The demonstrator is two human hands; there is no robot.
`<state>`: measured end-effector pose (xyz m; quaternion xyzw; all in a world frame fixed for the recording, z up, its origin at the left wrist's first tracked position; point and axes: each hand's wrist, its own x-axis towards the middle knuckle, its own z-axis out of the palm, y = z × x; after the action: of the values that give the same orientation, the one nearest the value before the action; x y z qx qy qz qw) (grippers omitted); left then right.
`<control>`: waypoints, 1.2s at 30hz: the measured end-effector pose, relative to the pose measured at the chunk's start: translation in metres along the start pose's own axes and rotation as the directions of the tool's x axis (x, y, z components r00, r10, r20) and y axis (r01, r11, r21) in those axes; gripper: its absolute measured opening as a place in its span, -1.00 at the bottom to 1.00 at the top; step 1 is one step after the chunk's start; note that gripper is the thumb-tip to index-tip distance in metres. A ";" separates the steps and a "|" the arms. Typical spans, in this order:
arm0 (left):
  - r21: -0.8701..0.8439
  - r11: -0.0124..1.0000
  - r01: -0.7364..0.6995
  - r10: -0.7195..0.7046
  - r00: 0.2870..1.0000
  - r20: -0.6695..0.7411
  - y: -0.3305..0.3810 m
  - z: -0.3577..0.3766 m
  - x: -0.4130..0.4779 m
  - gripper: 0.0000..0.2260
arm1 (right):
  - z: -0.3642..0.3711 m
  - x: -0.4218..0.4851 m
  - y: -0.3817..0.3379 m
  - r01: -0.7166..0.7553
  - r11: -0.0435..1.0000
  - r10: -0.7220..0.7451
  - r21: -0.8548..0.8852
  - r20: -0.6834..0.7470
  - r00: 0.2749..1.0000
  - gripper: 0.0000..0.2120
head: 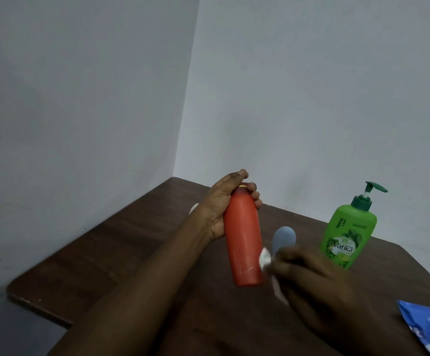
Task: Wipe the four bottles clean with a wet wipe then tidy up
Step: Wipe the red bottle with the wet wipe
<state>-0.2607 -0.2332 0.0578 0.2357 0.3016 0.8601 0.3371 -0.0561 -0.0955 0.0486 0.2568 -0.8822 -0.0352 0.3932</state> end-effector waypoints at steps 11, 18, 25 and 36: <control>0.095 0.995 0.013 -0.013 1.000 0.004 -0.005 -0.001 -0.003 -0.81 | 0.037 -0.011 -0.027 0.187 0.980 -0.165 -0.064 0.260 0.951 -0.74; 0.142 0.990 0.010 -0.005 0.999 -0.038 -0.006 -0.004 0.001 -0.82 | 0.027 -0.009 -0.023 0.367 0.921 -0.299 -0.128 0.370 0.880 -0.75; 0.217 0.976 0.034 -0.028 0.999 -0.030 -0.011 0.000 -0.002 -0.77 | 0.040 0.009 -0.009 0.297 0.947 -0.254 -0.118 0.286 0.924 -0.76; 0.266 0.963 0.037 -0.032 0.999 -0.025 -0.011 -0.003 0.002 -0.79 | 0.042 -0.004 -0.037 0.516 0.844 -0.436 -0.146 0.373 0.819 -0.81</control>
<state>-0.2591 -0.2265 0.0483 0.2647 0.4221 0.8082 0.3141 -0.0683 -0.1312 0.0068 0.4114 -0.8305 -0.2815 0.2485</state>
